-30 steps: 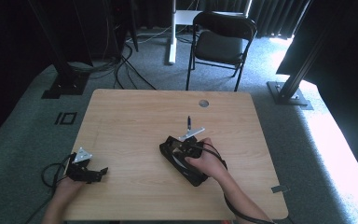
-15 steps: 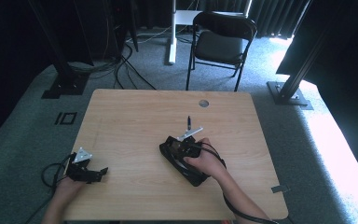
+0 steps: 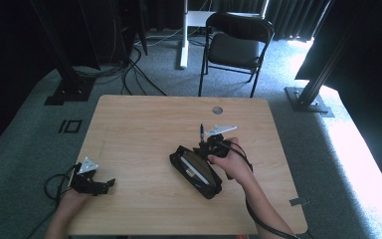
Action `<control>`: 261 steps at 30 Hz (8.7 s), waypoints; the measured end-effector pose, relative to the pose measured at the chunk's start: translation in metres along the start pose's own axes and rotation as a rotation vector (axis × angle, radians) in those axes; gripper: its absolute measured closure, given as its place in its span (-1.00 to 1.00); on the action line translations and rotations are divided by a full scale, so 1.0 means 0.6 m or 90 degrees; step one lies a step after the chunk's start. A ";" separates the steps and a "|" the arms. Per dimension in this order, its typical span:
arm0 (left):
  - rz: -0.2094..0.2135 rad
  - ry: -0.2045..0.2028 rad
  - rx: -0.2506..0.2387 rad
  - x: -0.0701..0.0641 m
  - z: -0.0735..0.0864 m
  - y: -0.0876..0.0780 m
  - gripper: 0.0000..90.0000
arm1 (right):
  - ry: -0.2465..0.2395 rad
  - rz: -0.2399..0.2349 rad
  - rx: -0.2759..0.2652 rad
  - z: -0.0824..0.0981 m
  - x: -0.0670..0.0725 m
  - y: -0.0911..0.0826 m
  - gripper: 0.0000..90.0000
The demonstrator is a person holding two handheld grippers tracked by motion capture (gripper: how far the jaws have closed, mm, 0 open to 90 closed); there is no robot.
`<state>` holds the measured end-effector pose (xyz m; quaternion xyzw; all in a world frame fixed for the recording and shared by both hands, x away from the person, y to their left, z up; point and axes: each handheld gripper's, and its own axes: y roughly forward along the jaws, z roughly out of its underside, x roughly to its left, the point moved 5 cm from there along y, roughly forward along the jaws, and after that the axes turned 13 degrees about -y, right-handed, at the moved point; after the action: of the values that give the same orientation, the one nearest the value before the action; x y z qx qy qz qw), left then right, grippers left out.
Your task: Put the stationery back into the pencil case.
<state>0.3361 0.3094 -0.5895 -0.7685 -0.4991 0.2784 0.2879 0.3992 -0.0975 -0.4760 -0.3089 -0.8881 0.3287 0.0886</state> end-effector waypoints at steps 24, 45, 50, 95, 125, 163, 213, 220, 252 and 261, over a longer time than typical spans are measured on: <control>0.000 0.001 0.000 0.000 0.000 0.000 -0.95 | 0.112 0.113 0.043 0.030 -0.143 0.124 0.34; 0.000 0.001 0.000 0.000 0.000 0.000 -0.95 | 0.105 0.132 0.122 0.057 -0.157 0.198 0.43; 0.000 0.001 0.000 0.000 0.000 0.000 -0.95 | 0.092 0.154 0.129 0.058 -0.161 0.198 0.63; 0.000 0.002 0.001 0.000 0.000 0.000 -0.95 | 0.009 0.053 -0.058 -0.020 -0.028 -0.024 0.76; 0.000 0.001 0.000 0.000 0.000 0.000 -0.95 | -0.044 -0.041 0.080 0.038 0.068 0.039 0.76; 0.000 0.001 0.001 0.000 0.000 0.000 -0.95 | -0.039 -0.067 0.107 0.042 0.074 0.043 0.56; 0.000 0.001 0.001 0.000 0.000 0.000 -0.95 | 0.082 0.125 -0.024 0.113 -0.101 -0.019 -0.21; 0.000 0.001 0.001 0.000 0.000 0.000 -0.95 | 0.107 0.161 -0.013 0.156 -0.121 -0.029 -0.29; 0.000 0.001 0.001 0.000 0.000 0.000 -0.95 | 0.220 0.354 0.072 0.300 -0.143 -0.088 -0.70; 0.000 0.002 0.001 0.001 0.000 0.000 -0.95 | 0.241 0.364 0.064 0.318 -0.130 -0.103 -0.70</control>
<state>0.3360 0.3098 -0.5895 -0.7685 -0.4985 0.2774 0.2896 0.3624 -0.2823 -0.5796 -0.5958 -0.7164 0.3200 0.1714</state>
